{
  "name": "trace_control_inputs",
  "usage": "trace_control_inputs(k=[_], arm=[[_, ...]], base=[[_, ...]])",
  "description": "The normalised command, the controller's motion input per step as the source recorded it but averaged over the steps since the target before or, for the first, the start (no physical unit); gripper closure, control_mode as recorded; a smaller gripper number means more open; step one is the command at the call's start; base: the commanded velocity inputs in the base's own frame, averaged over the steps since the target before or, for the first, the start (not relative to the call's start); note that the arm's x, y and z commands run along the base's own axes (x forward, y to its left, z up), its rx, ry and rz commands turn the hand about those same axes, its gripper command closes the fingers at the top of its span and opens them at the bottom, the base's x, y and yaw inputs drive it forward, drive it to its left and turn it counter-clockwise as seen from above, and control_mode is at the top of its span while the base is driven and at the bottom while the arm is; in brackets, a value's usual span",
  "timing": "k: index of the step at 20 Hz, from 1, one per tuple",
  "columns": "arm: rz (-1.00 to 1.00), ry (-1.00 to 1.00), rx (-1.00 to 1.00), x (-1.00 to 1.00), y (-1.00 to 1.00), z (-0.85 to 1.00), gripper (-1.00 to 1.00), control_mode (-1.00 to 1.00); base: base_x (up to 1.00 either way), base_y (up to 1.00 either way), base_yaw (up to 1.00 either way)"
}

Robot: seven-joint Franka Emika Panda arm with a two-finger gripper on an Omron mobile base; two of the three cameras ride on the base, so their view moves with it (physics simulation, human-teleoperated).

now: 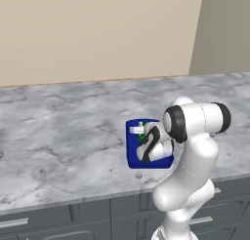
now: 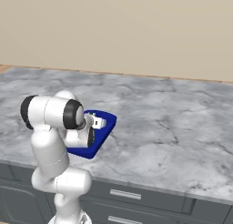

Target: Take out the milk from the fridge and place it on the tray on the counter. Then take the sugar cube near the tray and place it in the tray.

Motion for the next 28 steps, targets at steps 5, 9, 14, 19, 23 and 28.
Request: trace_control_inputs(k=[5, 9, 14, 19, 23, 28], arm=[[0.00, 0.03, 0.00, 0.00, 0.00, -0.17, 1.00, -1.00], [0.00, 0.03, 0.00, 0.00, 0.00, -0.19, 1.00, -1.00], [0.00, 0.02, -0.01, 0.00, 0.02, -0.25, -1.00, -1.00], [0.00, -0.01, 0.00, -0.04, 0.00, -0.02, -1.00, -1.00], [0.00, -0.05, 0.00, -0.19, 0.00, 0.00, -1.00, -1.00], [0.00, -0.09, 0.00, -0.26, 0.00, 0.04, -1.00, -1.00]], base=[[0.00, 0.00, 0.00], [0.00, 0.00, 0.00], [0.00, 0.00, 0.00], [0.00, 0.00, 0.00], [0.00, 0.00, 0.00], [0.00, 0.00, 0.00]])
